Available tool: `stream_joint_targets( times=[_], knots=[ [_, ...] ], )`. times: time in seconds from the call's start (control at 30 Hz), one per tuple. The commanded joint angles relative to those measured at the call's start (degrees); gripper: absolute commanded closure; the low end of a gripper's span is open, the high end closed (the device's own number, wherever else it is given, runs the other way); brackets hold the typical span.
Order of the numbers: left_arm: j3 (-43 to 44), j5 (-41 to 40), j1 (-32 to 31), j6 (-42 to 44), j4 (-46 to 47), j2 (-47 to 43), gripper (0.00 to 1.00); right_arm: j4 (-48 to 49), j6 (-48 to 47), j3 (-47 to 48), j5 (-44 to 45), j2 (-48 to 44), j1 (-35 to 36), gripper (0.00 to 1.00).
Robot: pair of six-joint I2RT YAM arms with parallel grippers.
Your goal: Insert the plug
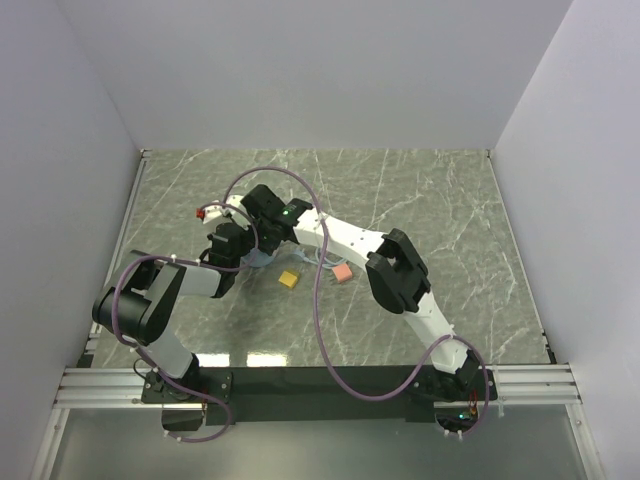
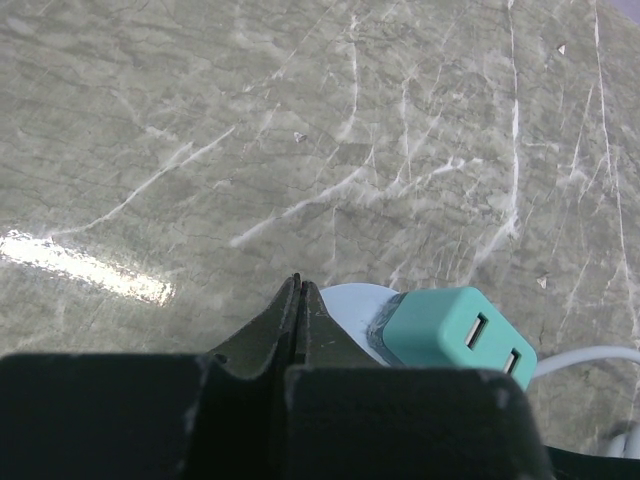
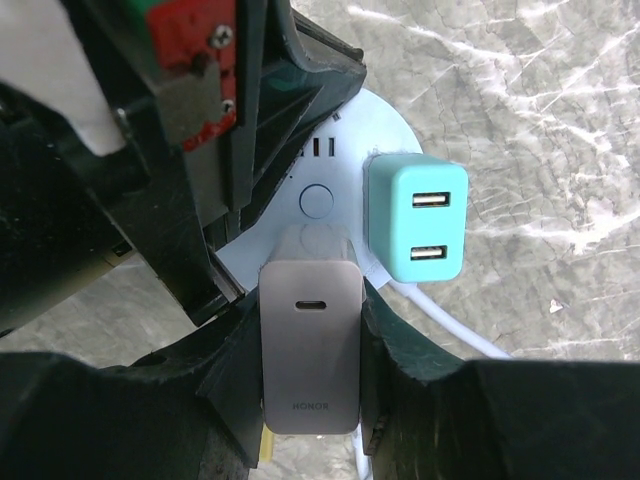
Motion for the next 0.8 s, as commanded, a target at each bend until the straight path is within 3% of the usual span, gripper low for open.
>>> stream_joint_targets(
  times=[0.0, 0.33, 0.57, 0.77],
  knots=[
    [-1.5, 8.27, -3.53, -0.83, -7.3, 0.7, 1.0, -9.08, 2.69, -15.42, -6.77, 21.16, 3.76, 1.0],
    [-1.41, 8.26, -3.53, -0.74, -7.3, 0.79, 1.0, -6.35, 7.26, -21.22, -8.62, 18.79, 5.17, 1.0],
    [-1.33, 8.09, -3.53, -0.74, -7.21, 0.79, 1.0, 1.03, 12.36, -30.26, -7.48, 15.37, 5.08, 1.0],
    [-0.89, 6.51, -4.23, -0.3, -7.21, 1.4, 1.0, 2.88, 12.98, -31.24, -6.69, 15.45, 5.08, 1.0]
  ],
)
